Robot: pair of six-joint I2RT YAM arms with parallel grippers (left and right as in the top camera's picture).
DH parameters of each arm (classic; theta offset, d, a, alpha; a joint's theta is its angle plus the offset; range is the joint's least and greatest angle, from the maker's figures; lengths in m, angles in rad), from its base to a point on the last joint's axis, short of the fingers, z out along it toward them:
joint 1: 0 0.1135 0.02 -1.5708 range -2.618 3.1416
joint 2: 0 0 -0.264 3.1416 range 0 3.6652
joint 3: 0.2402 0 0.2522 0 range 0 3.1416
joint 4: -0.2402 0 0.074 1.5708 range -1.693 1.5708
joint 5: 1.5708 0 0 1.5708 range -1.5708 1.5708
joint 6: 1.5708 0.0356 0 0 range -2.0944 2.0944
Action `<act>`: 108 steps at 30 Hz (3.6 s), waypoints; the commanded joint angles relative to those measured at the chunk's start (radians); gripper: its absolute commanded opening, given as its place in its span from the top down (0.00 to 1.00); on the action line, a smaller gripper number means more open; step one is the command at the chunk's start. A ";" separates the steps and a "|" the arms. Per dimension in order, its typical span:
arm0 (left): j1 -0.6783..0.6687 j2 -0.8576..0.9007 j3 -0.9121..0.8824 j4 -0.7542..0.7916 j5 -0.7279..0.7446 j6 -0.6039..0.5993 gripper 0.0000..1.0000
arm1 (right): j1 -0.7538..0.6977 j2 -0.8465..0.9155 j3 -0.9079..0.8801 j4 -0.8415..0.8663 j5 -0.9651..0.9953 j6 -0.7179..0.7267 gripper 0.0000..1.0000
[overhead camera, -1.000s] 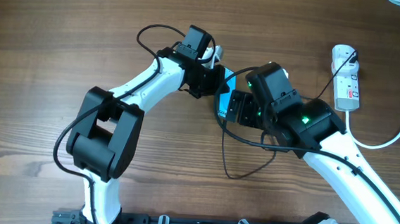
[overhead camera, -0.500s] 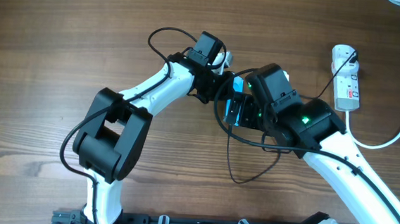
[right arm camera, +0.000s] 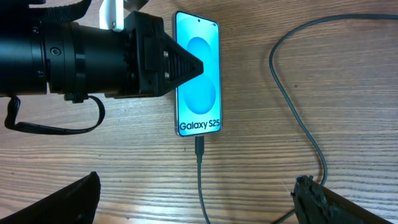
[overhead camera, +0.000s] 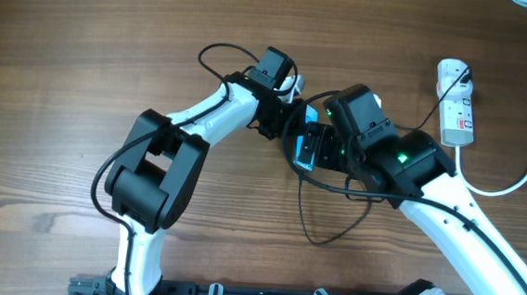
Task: Plug charger to phone and switch on socket
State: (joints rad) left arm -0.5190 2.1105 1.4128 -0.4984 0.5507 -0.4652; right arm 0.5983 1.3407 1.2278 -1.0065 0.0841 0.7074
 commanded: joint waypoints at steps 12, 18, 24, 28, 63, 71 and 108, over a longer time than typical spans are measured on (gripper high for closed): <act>-0.003 0.019 0.005 -0.011 -0.055 0.010 0.73 | -0.004 0.012 0.007 -0.001 0.022 0.010 0.00; -0.003 0.019 0.005 -0.023 -0.074 0.010 0.68 | -0.004 0.012 0.007 -0.008 0.022 0.005 0.00; -0.003 0.019 0.005 -0.068 -0.138 0.010 0.60 | -0.004 0.012 0.007 -0.013 0.021 0.005 0.00; -0.003 0.019 0.005 -0.087 -0.160 0.010 0.55 | -0.004 0.012 0.007 -0.025 0.022 0.006 0.00; 0.111 -0.433 0.006 -0.307 -0.698 0.010 0.00 | -0.813 0.176 0.475 -0.154 -0.013 -0.331 0.00; 0.111 -0.433 0.006 -0.307 -0.698 0.010 0.00 | -0.847 0.312 0.428 -0.048 0.283 -0.223 0.00; 0.111 -0.433 0.006 -0.307 -0.698 0.010 0.00 | -1.048 0.762 0.386 0.211 -0.008 -0.271 0.00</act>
State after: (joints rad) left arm -0.4065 1.6718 1.4185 -0.8078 -0.1314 -0.4603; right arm -0.4461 2.0670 1.6253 -0.8074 0.1036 0.4915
